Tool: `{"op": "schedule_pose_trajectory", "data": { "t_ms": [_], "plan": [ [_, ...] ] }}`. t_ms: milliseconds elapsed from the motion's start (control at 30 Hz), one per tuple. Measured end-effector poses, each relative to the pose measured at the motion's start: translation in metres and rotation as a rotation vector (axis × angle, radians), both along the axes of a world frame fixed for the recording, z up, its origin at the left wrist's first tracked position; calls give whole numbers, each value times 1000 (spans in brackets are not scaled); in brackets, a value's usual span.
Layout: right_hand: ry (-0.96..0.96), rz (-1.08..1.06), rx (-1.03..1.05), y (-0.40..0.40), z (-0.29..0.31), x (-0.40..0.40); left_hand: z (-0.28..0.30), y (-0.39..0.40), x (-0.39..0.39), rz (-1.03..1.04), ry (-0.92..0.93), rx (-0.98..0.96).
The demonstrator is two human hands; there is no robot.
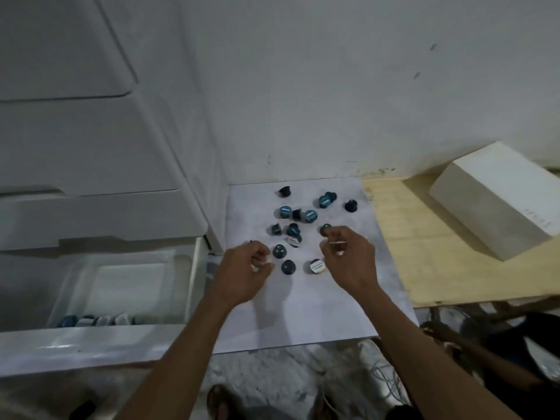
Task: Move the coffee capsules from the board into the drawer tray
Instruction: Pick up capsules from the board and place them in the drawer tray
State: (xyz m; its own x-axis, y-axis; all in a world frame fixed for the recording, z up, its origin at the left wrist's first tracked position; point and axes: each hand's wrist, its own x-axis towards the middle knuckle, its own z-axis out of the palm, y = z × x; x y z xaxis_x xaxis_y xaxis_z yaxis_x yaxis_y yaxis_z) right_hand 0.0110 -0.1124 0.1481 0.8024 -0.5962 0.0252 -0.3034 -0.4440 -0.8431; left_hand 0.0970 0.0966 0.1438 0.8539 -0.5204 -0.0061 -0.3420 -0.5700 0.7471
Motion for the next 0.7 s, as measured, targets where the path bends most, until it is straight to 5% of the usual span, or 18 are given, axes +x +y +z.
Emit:
{"op": "schedule_pose_trajectory", "data": {
  "t_ms": [367,700],
  "plan": [
    [270,139,-127,-3,-138,-15,-127,-81,-17,86,63,370],
    [127,127,-276,6,-173,-5,-150,-86,-16,141,-112,353]
  ]
}}
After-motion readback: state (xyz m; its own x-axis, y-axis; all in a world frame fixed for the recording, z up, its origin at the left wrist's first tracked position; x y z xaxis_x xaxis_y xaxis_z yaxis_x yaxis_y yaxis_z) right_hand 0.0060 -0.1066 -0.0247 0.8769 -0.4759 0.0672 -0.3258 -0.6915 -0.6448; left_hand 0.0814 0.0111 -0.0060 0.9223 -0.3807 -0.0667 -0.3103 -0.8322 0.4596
